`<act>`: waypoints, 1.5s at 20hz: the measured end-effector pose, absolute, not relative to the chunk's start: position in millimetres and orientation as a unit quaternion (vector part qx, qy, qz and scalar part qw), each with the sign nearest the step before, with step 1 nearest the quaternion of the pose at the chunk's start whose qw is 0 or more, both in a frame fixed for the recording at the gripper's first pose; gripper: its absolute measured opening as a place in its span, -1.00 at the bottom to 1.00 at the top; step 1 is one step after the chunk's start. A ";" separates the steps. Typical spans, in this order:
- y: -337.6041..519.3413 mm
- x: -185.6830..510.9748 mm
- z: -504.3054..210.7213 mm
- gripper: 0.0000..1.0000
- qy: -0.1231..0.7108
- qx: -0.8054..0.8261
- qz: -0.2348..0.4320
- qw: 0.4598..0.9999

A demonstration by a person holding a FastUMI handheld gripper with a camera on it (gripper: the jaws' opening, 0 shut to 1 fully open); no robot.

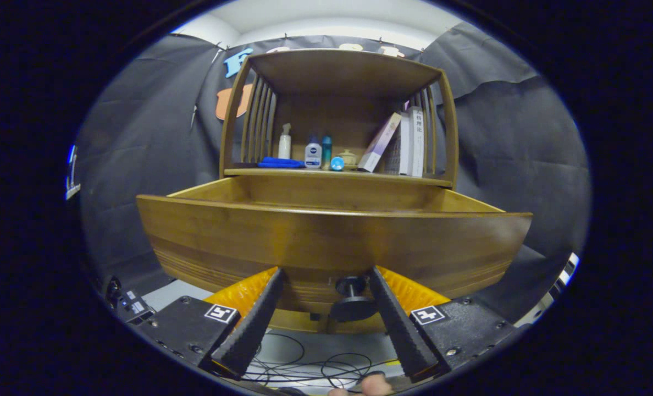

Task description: Pull open the drawer, take out the items inside it, and place them on the countertop above the cabinet.

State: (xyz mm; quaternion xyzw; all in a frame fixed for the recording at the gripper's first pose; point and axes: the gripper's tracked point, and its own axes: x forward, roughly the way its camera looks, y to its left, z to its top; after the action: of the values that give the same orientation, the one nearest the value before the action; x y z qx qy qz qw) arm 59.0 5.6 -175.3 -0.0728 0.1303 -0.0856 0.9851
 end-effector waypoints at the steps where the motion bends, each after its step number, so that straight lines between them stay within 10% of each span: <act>1: 7.1 60.0 -173.5 1.00 0.124 -0.068 -0.085 0.986; 30: 3.5 184.6 -159.5 1.00 0.140 -0.071 -0.097 0.983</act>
State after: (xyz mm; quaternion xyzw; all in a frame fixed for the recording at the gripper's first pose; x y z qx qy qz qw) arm 184.6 3.5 -159.5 -0.0713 0.1403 -0.0975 0.9827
